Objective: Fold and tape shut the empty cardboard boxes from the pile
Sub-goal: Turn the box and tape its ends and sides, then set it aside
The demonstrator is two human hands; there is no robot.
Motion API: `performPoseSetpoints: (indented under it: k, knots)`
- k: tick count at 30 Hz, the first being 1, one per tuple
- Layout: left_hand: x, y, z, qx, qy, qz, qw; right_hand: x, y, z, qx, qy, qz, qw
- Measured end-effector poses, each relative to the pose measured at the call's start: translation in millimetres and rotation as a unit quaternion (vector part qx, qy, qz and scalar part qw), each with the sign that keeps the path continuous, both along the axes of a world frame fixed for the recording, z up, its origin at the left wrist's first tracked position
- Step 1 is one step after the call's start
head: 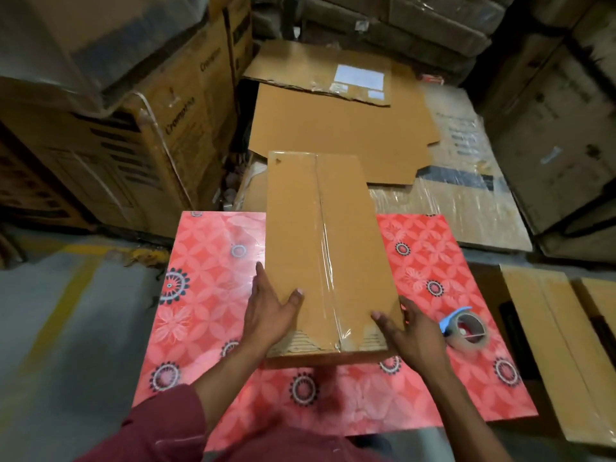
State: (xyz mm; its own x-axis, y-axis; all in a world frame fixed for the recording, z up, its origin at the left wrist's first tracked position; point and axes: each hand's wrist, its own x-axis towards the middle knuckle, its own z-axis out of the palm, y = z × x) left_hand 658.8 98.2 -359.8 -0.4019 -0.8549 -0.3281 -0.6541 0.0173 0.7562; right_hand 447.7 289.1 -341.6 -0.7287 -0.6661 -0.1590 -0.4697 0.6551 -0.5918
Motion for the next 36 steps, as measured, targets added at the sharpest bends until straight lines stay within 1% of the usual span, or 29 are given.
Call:
performPoseSetpoints:
  k: [1, 3, 4, 5, 7, 10, 12, 14, 16, 18, 20, 23, 24, 26, 28, 31, 32, 33, 34, 35, 36]
  knots:
    - [-3, 4, 3, -0.051, -0.043, -0.004, 0.998, -7, 3, 1, 0.0, -0.017, 0.023, 1.0]
    - [-14, 12, 13, -0.17, -0.101, -0.034, 0.98, -25, 12, 1, -0.004, -0.071, 0.059, 0.996]
    - [-23, 17, 19, -0.209, -0.11, -0.058, 0.97, -37, 16, 2, 0.004, -0.072, 0.077, 0.994]
    - [-35, 24, 24, -0.228, -0.112, -0.082, 0.964, -53, 21, 0, 0.013, -0.06, 0.091, 0.994]
    - [-60, 45, 33, -0.244, -0.116, -0.131, 0.954, -92, 30, -8, 0.047, -0.027, 0.109, 0.993]
    - [-102, 84, 27, -0.284, -0.126, -0.207, 0.928, -161, 47, -29, 0.162, 0.029, 0.152, 0.974]
    - [-129, 107, 16, -0.296, -0.15, -0.245, 0.911, -200, 57, -42, 0.234, 0.045, 0.183, 0.954]
    - [-147, 122, 8, -0.305, -0.191, -0.26, 0.896, -230, 65, -57, 0.275, 0.067, 0.238, 0.929]
    - [-156, 128, 2, -0.308, -0.218, -0.267, 0.887, -249, 68, -69, 0.317, 0.093, 0.295, 0.897]
    - [-156, 127, -1, -0.307, -0.213, -0.261, 0.89, -265, 69, -84, 0.337, 0.123, 0.338, 0.87]
    - [-155, 127, 0, -0.3, -0.201, -0.253, 0.898, -274, 66, -93, 0.342, 0.148, 0.369, 0.852]
    - [-156, 128, 1, -0.3, -0.197, -0.245, 0.901, -280, 61, -102, 0.329, 0.176, 0.376, 0.848]
    - [-156, 127, 1, -0.294, -0.193, -0.243, 0.904, -282, 59, -103, 0.328, 0.172, 0.375, 0.85]
    - [-156, 127, 0, -0.282, -0.158, -0.218, 0.921, -282, 58, -103, 0.329, 0.144, 0.368, 0.858]
    - [-154, 130, 1, -0.263, -0.091, -0.174, 0.945, -279, 60, -99, 0.316, 0.124, 0.369, 0.865]
    - [-147, 137, 10, -0.272, 0.011, -0.106, 0.956, -258, 59, -65, 0.248, 0.125, 0.356, 0.892]
    - [-144, 141, 16, -0.258, 0.043, -0.081, 0.962, -250, 58, -51, 0.214, 0.128, 0.349, 0.903]
    - [-142, 144, 21, -0.224, 0.077, -0.052, 0.97, -241, 55, -35, 0.179, 0.125, 0.339, 0.915]
    - [-140, 146, 26, -0.17, 0.109, -0.019, 0.979, -232, 52, -19, 0.142, 0.119, 0.327, 0.927]
    - [-139, 146, 30, -0.1, 0.142, 0.022, 0.985, -223, 48, -2, 0.11, 0.108, 0.314, 0.937]
    - [-138, 146, 35, -0.015, 0.18, 0.069, 0.981, -212, 45, 17, 0.08, 0.099, 0.306, 0.944]
